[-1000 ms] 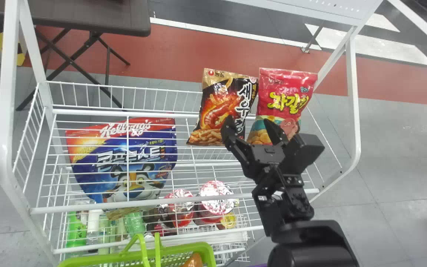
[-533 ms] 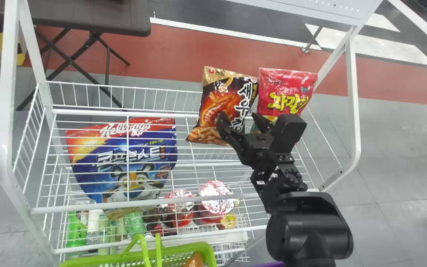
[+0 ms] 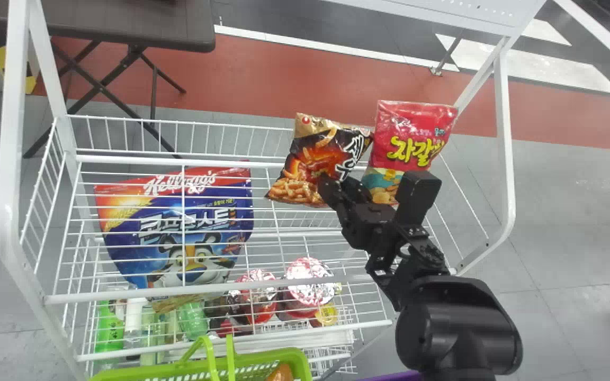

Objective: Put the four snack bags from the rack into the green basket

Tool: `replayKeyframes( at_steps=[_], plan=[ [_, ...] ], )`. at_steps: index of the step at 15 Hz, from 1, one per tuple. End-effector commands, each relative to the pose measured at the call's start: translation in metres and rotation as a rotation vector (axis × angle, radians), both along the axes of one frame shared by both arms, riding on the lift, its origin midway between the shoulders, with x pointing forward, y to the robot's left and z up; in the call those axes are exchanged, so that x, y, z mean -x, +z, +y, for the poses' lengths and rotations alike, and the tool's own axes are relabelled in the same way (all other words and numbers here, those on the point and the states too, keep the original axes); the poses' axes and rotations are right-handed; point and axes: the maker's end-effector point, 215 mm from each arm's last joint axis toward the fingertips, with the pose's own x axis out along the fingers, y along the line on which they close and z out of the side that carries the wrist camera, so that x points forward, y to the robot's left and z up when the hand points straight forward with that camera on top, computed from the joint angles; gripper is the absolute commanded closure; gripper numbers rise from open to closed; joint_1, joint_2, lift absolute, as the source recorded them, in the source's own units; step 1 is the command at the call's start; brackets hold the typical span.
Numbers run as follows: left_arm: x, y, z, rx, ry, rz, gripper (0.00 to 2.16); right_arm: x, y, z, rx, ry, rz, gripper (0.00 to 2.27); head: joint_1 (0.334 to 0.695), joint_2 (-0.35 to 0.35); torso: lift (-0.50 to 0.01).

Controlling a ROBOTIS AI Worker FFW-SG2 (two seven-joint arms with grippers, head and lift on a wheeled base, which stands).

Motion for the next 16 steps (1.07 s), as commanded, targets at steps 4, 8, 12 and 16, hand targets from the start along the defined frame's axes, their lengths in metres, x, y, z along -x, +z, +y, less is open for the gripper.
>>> replayKeyframes(
  at_steps=[4, 8, 12, 16],
  plan=[
    [0.002, 0.0, 0.003, 0.004, 0.0, 0.003, 2.13, -0.004, 0.017, 0.0, -0.004, 0.025, -0.039, 2.04, 0.695, -0.35, -0.006],
    [0.0, 0.0, 0.001, 0.0, 0.001, -0.002, 2.13, -0.001, 0.029, 0.021, -0.056, 0.142, -0.063, 2.04, 0.695, -0.35, -0.006],
    [-0.002, -0.002, 0.0, -0.013, -0.002, -0.007, 2.13, 0.013, 0.042, 0.056, -0.108, 0.27, -0.031, 2.04, 0.695, -0.35, -0.006],
    [-0.005, -0.003, 0.005, -0.019, 0.008, -0.003, 2.13, 0.091, 0.044, 0.085, -0.14, 0.321, 0.084, 2.04, 0.695, -0.35, -0.006]
  ],
)
